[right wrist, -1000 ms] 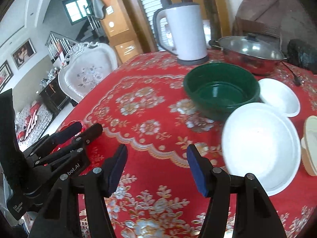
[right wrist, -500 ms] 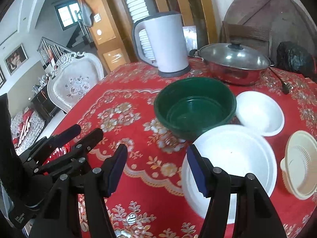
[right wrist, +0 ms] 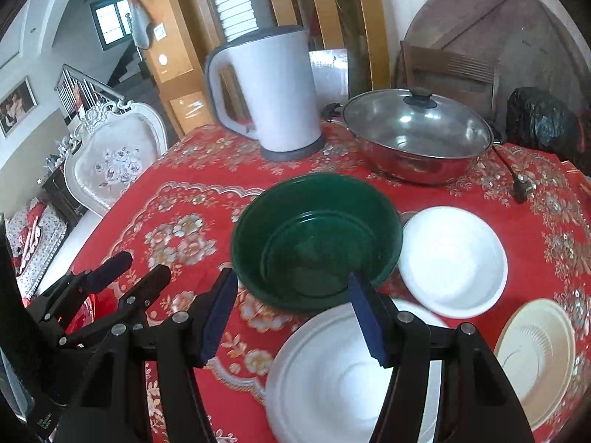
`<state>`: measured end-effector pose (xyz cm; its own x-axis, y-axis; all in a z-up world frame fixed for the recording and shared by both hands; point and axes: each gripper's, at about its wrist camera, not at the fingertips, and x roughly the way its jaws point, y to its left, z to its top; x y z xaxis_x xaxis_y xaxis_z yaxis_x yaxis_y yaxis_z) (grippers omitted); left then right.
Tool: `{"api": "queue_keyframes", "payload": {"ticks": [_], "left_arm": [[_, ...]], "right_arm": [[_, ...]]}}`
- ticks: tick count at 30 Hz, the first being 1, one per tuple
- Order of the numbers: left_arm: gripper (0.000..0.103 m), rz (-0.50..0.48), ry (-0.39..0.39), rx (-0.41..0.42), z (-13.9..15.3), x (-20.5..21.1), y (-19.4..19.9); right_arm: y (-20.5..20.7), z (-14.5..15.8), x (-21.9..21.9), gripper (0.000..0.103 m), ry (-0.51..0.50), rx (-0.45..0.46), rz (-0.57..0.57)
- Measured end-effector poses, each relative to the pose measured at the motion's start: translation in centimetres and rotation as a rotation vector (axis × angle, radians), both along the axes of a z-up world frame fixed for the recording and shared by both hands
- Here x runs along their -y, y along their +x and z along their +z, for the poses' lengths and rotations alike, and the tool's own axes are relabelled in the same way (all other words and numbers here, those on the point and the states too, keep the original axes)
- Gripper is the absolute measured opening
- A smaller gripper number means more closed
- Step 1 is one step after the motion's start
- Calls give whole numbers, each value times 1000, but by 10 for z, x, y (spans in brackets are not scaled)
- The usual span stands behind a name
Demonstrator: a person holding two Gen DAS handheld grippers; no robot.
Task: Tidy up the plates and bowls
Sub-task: 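Move the left gripper to the rim of the dark green bowl, then close the left gripper on the green bowl's rim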
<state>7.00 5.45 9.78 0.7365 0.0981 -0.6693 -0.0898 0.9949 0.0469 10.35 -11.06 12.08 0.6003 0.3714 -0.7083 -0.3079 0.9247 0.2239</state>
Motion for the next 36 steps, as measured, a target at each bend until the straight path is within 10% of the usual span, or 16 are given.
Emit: {"api": "queue_keyframes", "payload": {"ticks": [12,36], "left_arm": [[50,12,-156,-117,-14,-9,58],[50,-19,-154,-258,-53,9,101]], "right_arm": [[73,-22,39,63,111,-150,-17],[131,-47,35,66,23,-198,-28]]}}
